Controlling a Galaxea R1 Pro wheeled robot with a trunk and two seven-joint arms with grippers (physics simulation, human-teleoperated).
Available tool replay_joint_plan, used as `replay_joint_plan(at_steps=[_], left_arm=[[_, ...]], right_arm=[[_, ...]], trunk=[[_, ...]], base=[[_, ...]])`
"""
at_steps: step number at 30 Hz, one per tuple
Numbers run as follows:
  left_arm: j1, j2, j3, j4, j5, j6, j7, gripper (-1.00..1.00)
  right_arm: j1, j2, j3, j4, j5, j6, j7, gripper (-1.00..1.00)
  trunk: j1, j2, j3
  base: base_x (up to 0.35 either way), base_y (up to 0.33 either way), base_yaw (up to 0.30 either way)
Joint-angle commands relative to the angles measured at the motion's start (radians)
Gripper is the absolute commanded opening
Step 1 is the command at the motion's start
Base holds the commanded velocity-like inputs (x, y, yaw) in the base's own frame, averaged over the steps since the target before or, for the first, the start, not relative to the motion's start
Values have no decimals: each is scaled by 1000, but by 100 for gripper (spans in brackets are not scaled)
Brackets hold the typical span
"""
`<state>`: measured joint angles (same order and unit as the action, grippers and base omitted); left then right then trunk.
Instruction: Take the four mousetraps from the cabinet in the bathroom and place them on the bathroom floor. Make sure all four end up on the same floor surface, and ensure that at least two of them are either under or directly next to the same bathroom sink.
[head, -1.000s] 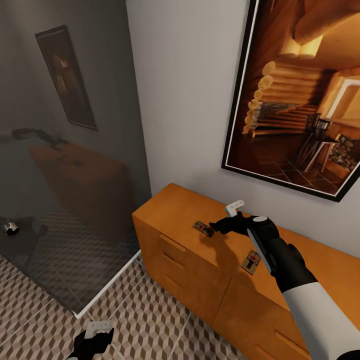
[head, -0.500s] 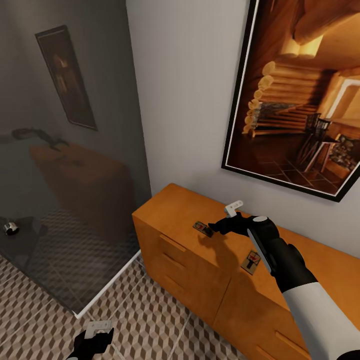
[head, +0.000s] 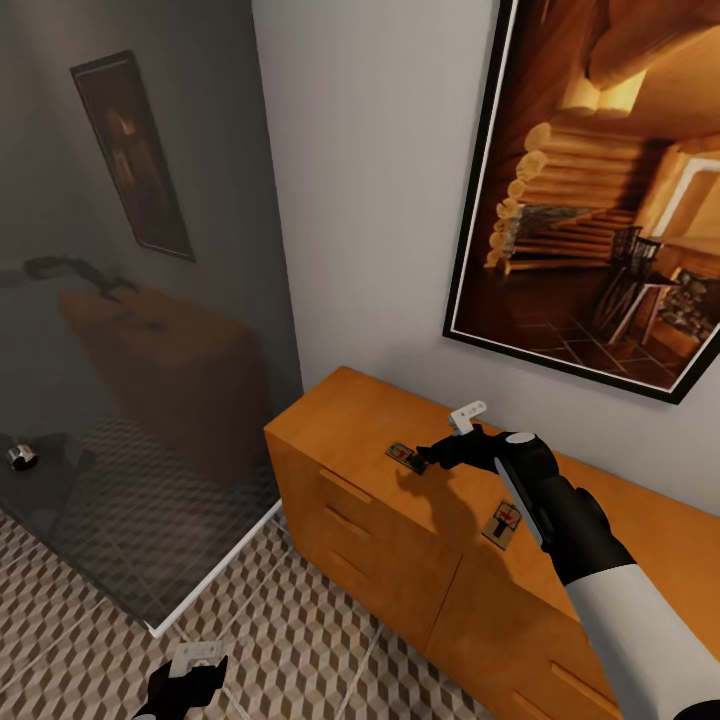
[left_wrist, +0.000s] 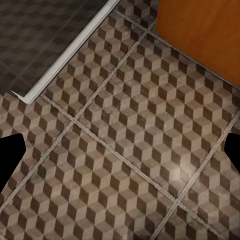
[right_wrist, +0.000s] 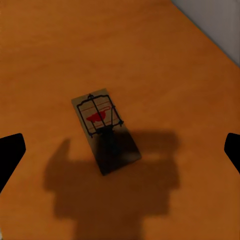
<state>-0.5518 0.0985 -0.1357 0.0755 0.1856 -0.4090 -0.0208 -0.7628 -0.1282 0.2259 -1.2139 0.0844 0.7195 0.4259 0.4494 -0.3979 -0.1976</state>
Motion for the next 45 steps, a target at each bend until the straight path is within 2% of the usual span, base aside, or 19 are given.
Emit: replay_joint_plan(at_steps=[1, 19, 27, 45], left_arm=[[-2, 0, -9, 4, 9, -7, -2, 100], [-2, 0, -9, 4, 9, -7, -2, 100], [-2, 0, -9, 4, 9, -8, -4, 100], [-2, 4, -9, 3, 8, -10, -5, 100]], right_arm=[[-1, -1, 1, -1, 9, 3, 7, 100], [-1, 1, 1, -2, 10, 4, 6, 100], [-1, 1, 0, -3, 10, 1, 7, 100], [-1, 6, 3, -4, 3, -46, 13, 100]], trunk=[[1, -2, -2], [1, -2, -3], [1, -2, -11], [1, -2, -16]], base=[[0, 0, 0], [0, 0, 0], [0, 0, 0], [0, 0, 0]])
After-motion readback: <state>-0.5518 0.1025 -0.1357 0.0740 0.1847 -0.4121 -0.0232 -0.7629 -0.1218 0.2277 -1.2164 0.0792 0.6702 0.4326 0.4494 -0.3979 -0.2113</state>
